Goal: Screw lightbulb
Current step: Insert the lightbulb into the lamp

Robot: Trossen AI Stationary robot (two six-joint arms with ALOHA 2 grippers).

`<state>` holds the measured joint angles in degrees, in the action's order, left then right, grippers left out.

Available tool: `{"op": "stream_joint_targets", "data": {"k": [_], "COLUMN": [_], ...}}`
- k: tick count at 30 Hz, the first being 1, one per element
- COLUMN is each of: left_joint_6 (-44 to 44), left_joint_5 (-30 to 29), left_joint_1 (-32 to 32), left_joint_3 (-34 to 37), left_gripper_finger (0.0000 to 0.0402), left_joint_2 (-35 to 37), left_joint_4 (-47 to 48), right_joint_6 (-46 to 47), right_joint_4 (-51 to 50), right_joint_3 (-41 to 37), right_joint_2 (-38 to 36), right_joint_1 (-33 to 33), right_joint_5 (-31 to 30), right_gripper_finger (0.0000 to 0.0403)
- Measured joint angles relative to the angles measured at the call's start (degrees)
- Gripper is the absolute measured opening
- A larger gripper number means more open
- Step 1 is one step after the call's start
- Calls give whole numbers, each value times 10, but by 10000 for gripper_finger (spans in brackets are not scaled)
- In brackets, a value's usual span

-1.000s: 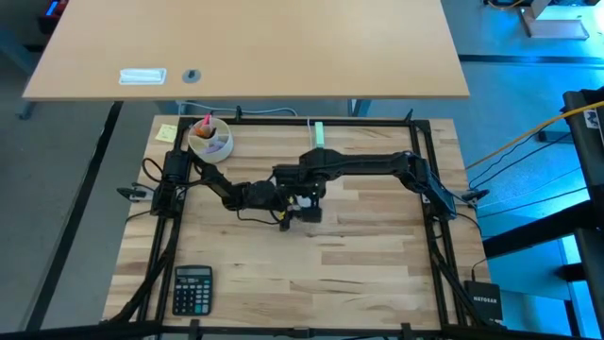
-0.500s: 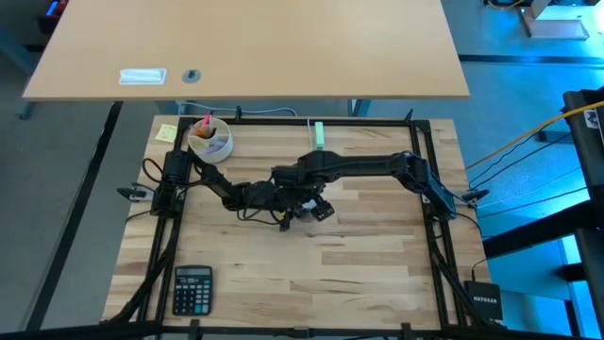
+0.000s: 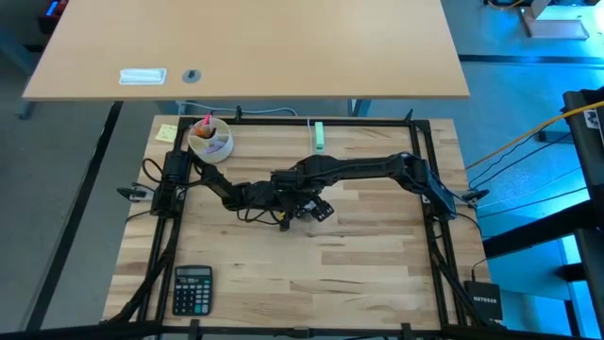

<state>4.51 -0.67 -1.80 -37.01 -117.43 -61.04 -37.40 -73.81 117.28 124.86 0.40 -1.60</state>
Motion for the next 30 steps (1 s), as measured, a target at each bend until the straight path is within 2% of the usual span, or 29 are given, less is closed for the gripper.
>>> {"op": "stream_joint_targets", "data": {"k": [10,14,19,26,30], "left_joint_6": [0,0,2,2,0], "left_joint_5": [1,1,1,1,1], "left_joint_1": [0,0,0,0,0], "left_joint_3": [0,0,0,0,0], "left_gripper_finger": [188,188,189,188,188], "left_joint_2": [0,0,-1,-1,-1], "left_joint_4": [0,0,0,0,0], "right_joint_6": [27,63,173,350,434], "right_joint_4": [2,3,6,14,15], "right_joint_3": [-1,-1,-1,-1,-1], "right_joint_2": [0,0,0,0,0], "right_joint_1": [0,-1,-1,-1,-1], "right_joint_5": [11,18,33,42,44], "right_gripper_finger": [278,288,308,272,275]}}
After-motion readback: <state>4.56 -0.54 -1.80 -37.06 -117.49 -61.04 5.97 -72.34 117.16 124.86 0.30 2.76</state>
